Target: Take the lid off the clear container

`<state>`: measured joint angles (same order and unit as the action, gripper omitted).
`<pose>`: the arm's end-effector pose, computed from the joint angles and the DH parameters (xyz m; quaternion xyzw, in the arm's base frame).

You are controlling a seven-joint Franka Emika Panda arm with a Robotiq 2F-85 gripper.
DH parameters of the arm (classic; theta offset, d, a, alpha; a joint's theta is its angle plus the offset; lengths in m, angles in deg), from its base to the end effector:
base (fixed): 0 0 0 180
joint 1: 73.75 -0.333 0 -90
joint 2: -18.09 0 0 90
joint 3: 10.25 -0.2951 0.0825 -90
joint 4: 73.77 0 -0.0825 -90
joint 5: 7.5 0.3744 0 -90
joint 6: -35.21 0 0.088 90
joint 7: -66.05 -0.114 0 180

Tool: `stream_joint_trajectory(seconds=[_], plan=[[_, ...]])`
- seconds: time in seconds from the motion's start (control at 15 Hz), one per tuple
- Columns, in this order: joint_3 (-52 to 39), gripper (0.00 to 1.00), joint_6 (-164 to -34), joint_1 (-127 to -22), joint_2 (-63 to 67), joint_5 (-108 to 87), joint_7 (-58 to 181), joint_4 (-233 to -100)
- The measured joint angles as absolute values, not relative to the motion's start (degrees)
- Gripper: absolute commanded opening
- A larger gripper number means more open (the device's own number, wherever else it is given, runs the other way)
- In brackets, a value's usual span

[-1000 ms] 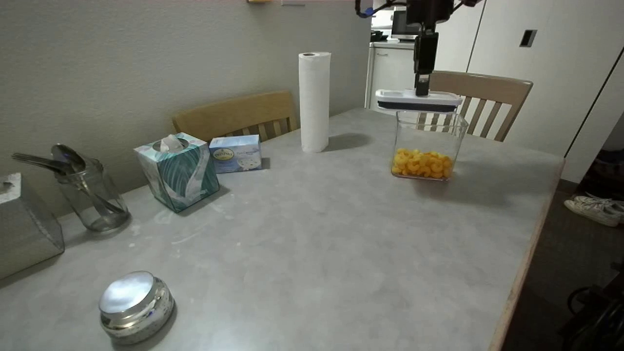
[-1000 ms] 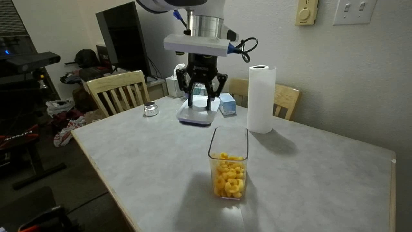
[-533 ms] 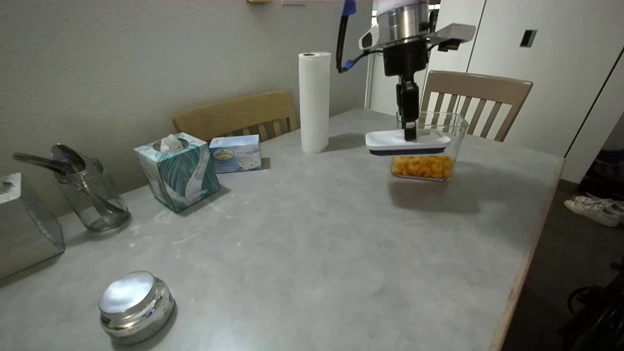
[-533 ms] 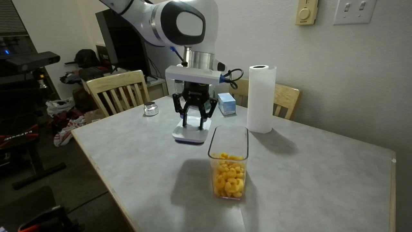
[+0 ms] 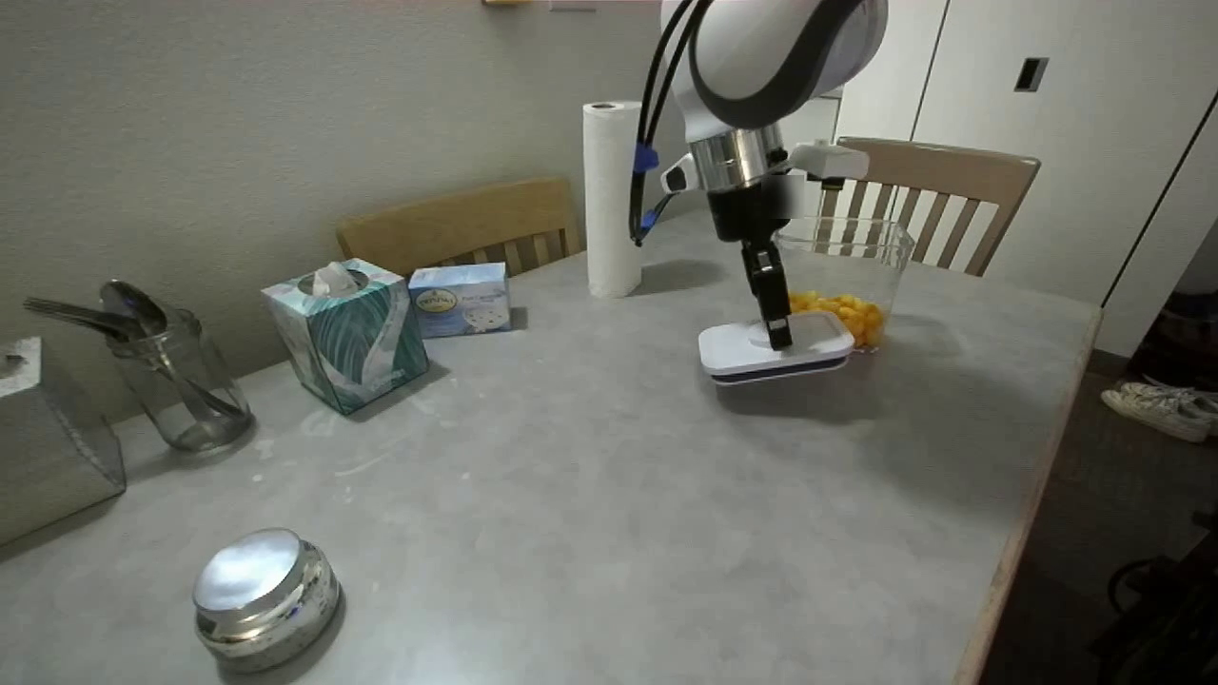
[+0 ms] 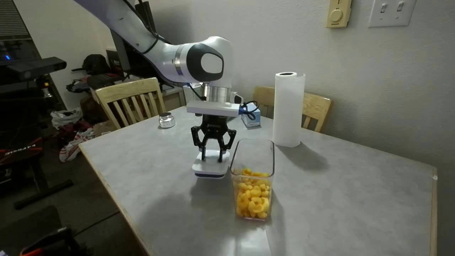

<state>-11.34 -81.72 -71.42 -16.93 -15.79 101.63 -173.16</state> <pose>0.6119 -0.0227 0.1895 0.9301 0.3306 -0.1604 0.0026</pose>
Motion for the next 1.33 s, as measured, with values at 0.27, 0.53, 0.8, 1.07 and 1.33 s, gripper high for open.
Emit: stream_joint_trajectory(seconds=[0.27, 0.53, 0.8, 1.07, 1.33], plan=[[-11.34, 0.29, -81.73, -71.55, -20.56, -17.15, 100.01, -170.69], [-11.6, 0.29, -81.81, -71.64, -21.75, -17.15, 98.39, -168.65], [-12.17, 0.29, -82.88, -72.01, -21.75, -17.13, 93.29, -167.17], [-12.69, 0.64, -82.92, -72.37, -21.75, -16.68, 88.25, -166.8], [-12.96, 0.99, -82.9, -72.39, -21.75, -16.6, 86.54, -166.79]])
